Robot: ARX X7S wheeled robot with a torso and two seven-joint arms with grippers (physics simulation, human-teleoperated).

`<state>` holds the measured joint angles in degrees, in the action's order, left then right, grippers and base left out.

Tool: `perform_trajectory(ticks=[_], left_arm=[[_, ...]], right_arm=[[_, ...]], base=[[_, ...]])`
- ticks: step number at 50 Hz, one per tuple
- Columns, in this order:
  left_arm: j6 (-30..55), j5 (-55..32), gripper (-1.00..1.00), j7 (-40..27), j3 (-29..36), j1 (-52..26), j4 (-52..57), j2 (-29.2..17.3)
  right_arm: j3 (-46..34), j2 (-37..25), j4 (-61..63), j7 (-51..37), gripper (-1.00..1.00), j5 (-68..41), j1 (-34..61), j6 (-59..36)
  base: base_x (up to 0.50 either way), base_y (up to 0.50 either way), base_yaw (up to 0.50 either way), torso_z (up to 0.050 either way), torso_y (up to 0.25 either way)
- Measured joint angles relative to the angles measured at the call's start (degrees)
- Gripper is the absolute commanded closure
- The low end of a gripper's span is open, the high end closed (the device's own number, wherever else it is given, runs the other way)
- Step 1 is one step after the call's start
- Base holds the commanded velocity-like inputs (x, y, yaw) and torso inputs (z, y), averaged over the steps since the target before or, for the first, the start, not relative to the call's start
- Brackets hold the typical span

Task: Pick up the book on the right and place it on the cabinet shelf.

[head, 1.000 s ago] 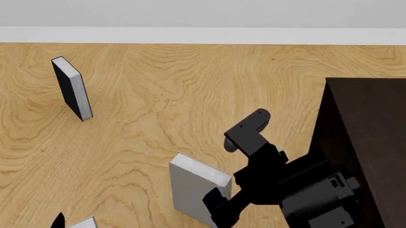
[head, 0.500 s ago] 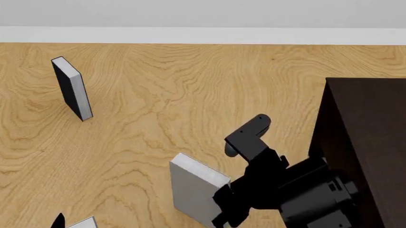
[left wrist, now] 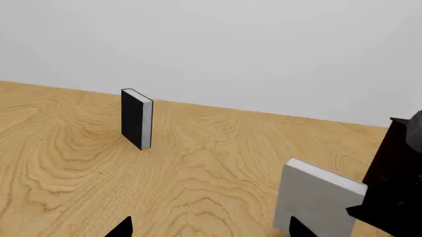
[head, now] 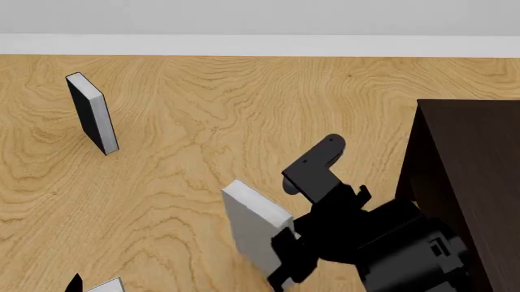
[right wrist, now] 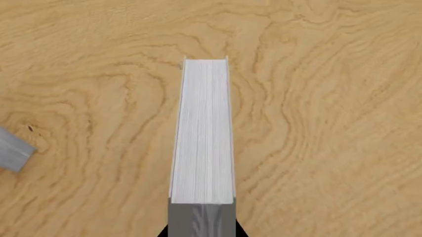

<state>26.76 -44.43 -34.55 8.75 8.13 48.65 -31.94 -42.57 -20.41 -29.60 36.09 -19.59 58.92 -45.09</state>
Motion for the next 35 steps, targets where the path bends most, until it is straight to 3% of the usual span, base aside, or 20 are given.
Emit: perform_trajectory(ticks=[23, 35], left_arm=[[-0.2, -0.1, -1.0, -0.1, 0.7, -0.2, 0.2, -0.3], [-0.4, -0.1, -1.0, 0.0, 1.0, -0.3, 0.1, -0.4]], right_arm=[[0.7, -5.0, 35.0, -16.8, 1.0, 2.5, -3.9, -15.9], [-5.5, -5.4, 47.9, -24.8, 1.0, 6.3, -2.9, -25.3]], base=[[0.0, 0.0, 0.0, 0.0, 0.001], [0.0, 0.0, 0.0, 0.0, 0.001]])
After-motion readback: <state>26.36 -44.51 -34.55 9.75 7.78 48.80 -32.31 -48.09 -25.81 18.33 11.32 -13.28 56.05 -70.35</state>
